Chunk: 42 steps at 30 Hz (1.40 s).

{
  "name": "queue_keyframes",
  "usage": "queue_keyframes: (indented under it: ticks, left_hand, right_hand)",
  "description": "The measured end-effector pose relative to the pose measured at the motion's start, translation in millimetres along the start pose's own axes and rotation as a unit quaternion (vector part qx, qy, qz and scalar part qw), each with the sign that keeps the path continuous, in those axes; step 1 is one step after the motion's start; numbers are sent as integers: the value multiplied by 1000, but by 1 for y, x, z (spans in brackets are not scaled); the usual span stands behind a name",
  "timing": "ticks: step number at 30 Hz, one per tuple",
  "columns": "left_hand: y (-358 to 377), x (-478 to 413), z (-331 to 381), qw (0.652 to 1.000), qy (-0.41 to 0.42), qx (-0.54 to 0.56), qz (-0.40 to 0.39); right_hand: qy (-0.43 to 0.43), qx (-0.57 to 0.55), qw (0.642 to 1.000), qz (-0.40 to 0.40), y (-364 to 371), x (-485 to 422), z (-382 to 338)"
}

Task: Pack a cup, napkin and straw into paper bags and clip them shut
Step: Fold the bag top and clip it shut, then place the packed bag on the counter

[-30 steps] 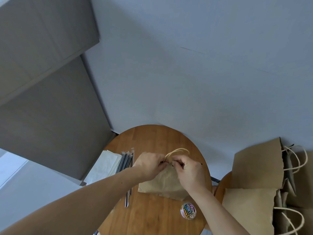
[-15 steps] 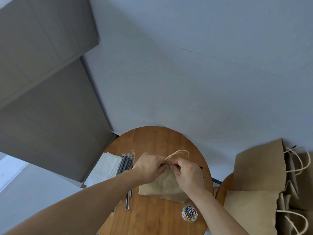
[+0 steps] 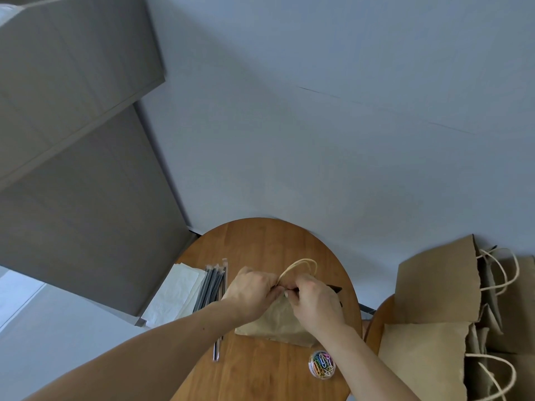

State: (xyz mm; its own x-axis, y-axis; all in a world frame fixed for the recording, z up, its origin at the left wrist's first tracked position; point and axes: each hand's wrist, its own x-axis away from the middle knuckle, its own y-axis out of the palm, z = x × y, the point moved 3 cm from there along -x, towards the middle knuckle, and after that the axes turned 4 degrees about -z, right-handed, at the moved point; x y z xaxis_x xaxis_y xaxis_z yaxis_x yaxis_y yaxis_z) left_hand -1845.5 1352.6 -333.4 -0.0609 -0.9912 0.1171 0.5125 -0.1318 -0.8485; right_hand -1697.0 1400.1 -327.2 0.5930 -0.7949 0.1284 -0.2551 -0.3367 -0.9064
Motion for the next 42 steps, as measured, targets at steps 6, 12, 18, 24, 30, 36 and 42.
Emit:
queue_keyframes:
  ticks: [6,12,18,24,30,36,42]
  left_hand:
    - [-14,2,-1,999,-22,19,-18]
    - [-27,20,-32,987,-134,-1,-94]
    - [-11,41,-58,954,-227,163,-107]
    - [-6,50,-56,949,-256,177,-49]
    - [-31,76,-47,939,-255,229,3]
    - [-91,117,-33,935,-205,278,75]
    - [-153,194,-37,914,-175,326,169]
  right_hand:
    - [-86,-78,992,48,-15,21,-3]
    - [-61,-101,974,193,-45,53,49]
    - [120,-175,975,-71,-11,50,94]
    - [145,-209,966,-37,-1,35,84]
    - [130,-268,954,32,-20,46,59]
    - [95,-360,923,95,-48,53,3]
    - [35,-396,898,188,-79,63,-92]
